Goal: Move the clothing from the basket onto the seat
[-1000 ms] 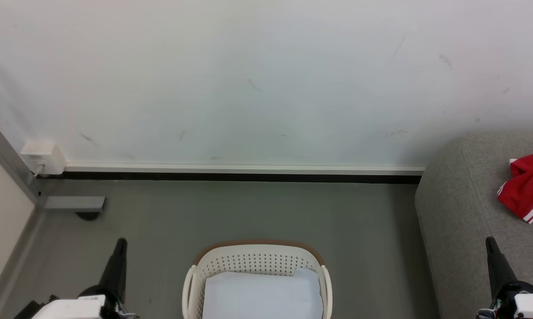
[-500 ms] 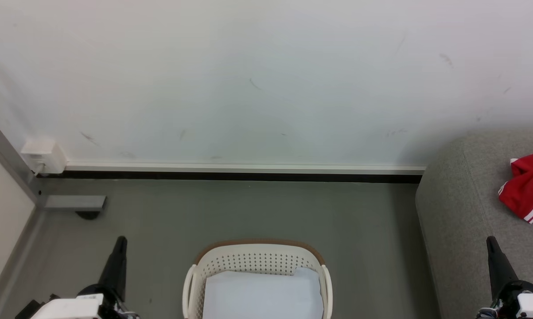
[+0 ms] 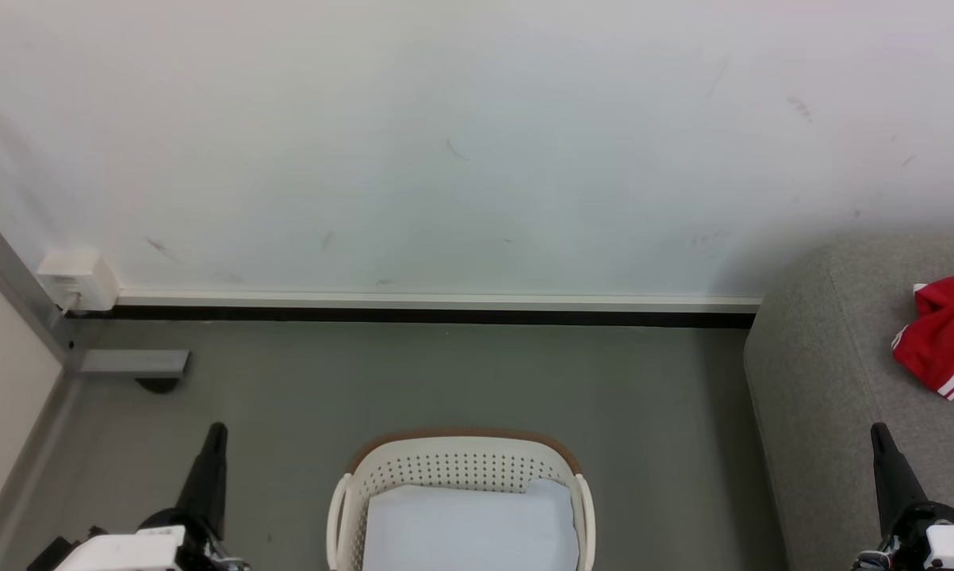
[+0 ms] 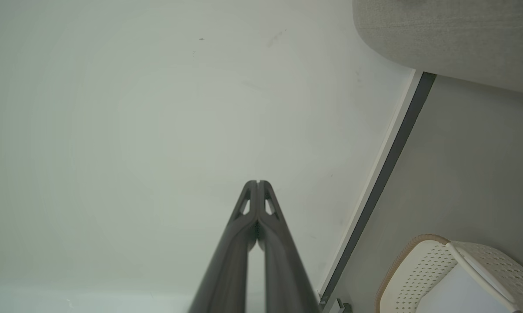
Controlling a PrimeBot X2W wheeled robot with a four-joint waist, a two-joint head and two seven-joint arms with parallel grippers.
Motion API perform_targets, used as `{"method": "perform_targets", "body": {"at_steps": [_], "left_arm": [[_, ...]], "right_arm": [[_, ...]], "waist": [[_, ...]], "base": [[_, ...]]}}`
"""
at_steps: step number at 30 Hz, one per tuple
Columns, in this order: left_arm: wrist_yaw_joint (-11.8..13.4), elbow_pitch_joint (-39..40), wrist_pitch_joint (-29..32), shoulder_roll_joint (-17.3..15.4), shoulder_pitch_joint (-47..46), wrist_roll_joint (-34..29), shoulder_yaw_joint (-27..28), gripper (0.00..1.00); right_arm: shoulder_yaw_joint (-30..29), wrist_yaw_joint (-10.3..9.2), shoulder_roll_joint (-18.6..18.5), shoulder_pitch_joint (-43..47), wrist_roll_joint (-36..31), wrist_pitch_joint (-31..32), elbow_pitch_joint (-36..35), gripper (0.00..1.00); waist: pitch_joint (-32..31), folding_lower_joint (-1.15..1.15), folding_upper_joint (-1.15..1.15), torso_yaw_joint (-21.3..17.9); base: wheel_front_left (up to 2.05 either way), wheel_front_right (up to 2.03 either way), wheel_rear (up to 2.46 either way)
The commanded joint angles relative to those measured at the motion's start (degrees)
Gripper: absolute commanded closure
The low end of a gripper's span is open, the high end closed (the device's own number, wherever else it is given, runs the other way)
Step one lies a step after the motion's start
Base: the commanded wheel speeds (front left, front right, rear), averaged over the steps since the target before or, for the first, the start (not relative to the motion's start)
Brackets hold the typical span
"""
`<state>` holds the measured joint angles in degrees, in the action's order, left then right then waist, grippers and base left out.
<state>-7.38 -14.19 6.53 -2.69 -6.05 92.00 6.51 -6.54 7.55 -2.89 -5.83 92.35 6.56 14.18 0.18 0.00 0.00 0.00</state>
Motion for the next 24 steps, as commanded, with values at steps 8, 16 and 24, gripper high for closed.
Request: {"method": "perform_targets", "body": {"at_steps": [8,16,24], "left_arm": [[-0.26,0.21,0.24,-0.35,-0.42,0.75,0.11,1.0],[-0.26,0.22,0.24,-0.35,-0.42,0.76,0.1,1.0],[-0.26,0.21,0.24,-0.35,-0.42,0.76,0.1,1.0]], "right_arm": [[-0.24,-0.12,0.05,-0.7,0.06,0.2,-0.32,1.0],[-0.22,-0.12,0.05,-0.7,0.07,0.19,-0.32,1.0],[-0.21,-0.12,0.05,-0.7,0.08,0.19,-0.32,1.0]], "waist": [[0.0,0.0,0.0,0.0],[0.0,0.0,0.0,0.0],[0.0,0.0,0.0,0.0]], "base": [[0.0,0.0,0.0],[0.0,0.0,0.0],[0.0,0.0,0.0]]}}
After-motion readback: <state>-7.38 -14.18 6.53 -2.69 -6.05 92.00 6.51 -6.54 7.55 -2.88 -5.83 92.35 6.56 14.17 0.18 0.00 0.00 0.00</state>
